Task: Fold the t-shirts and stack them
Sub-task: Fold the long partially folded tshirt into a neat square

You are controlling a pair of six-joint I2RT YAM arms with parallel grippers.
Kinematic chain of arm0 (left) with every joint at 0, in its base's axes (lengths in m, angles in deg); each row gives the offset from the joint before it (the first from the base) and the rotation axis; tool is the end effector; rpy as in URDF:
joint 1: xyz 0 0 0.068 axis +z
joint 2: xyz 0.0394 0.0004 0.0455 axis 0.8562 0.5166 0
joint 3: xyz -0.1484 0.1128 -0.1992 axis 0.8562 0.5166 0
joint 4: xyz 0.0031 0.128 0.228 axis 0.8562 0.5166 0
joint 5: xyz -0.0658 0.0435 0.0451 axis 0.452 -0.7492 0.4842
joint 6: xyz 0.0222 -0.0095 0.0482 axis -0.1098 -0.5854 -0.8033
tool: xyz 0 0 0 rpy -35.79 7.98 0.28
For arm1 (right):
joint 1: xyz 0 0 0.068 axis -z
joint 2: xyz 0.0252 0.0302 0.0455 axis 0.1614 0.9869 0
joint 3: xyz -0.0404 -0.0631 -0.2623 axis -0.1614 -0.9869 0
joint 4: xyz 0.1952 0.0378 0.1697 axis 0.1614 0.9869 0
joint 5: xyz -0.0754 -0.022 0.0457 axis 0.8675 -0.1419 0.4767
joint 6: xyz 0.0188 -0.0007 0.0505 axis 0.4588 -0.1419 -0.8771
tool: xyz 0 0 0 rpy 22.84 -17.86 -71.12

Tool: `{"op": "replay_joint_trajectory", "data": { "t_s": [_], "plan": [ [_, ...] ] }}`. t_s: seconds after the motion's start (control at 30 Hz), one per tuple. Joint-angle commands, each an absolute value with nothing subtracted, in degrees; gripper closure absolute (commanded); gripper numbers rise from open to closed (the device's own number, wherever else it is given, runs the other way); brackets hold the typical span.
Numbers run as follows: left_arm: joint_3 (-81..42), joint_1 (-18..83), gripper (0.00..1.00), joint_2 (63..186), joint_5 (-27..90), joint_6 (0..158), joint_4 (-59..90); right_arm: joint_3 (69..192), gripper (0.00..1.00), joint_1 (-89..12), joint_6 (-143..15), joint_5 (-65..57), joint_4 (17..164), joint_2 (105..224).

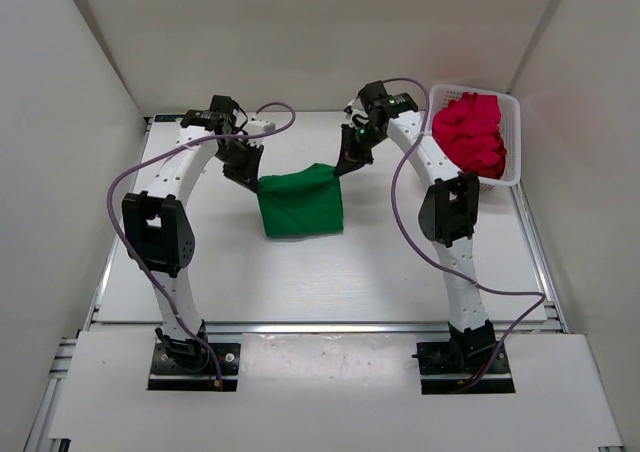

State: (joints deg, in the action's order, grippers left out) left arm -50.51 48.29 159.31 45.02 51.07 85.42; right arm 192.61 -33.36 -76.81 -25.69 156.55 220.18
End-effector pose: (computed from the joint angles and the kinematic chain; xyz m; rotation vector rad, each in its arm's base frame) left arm 0.3805 -0.0846 0.2863 0.7359 2.7239 -0.5193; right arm 0.4485 0.2196 0.2633 -0.2687 2.7912 0.9082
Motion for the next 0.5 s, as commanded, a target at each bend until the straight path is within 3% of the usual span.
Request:
{"op": "replay_joint_trajectory", "data": {
  "t_s": [0.0,0.47],
  "plan": [
    [-53.7,48.1,1.00,159.8,46.6,53.5,80.2,197.4,1.00,-32.2,-78.6,-27.9,157.6,221.5],
    [-61.6,47.7,0.97,170.3,43.9,58.6,71.7,202.7,0.99,-27.8,-88.0,-30.9,146.1,230.6]
  ]
}}
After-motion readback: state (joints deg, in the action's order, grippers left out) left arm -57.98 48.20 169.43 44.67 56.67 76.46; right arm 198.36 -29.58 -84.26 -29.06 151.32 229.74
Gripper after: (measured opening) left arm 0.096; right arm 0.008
